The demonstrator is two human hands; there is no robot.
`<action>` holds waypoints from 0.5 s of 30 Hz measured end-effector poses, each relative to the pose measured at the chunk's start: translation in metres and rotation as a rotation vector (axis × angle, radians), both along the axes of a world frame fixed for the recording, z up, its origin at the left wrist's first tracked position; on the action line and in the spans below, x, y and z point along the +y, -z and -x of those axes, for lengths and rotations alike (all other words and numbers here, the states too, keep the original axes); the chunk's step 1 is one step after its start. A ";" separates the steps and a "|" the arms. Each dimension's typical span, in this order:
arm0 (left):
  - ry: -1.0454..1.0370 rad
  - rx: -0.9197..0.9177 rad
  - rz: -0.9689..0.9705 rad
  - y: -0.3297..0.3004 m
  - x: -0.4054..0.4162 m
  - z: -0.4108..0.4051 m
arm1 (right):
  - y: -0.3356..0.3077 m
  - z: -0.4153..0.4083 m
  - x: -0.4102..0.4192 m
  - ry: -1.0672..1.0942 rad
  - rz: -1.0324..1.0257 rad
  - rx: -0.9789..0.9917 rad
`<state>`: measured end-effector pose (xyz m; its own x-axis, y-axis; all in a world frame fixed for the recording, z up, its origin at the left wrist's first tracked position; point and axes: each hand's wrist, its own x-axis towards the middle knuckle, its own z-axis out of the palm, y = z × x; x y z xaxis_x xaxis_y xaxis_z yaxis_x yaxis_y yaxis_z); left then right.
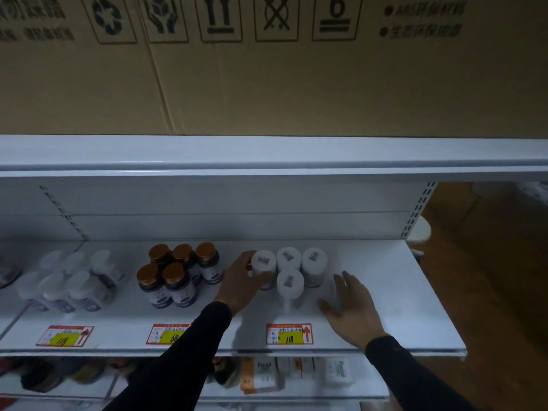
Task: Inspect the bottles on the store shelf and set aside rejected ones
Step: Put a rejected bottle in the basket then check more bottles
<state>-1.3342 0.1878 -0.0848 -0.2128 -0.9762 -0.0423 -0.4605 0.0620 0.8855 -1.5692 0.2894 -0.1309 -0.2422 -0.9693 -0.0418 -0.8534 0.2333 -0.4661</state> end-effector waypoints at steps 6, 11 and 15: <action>0.031 -0.011 -0.036 -0.002 0.001 -0.002 | 0.016 0.001 -0.005 -0.036 -0.049 0.198; 0.011 -0.059 0.035 -0.020 -0.002 0.002 | 0.019 0.003 -0.005 -0.042 -0.056 0.192; 0.080 -0.208 0.184 -0.041 -0.005 0.022 | 0.021 0.003 -0.003 -0.037 -0.042 0.184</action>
<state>-1.3563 0.1831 -0.0433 -0.2943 -0.9521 0.0833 -0.6182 0.2561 0.7431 -1.5723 0.2862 -0.1516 -0.2139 -0.9760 -0.0405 -0.9316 0.2163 -0.2921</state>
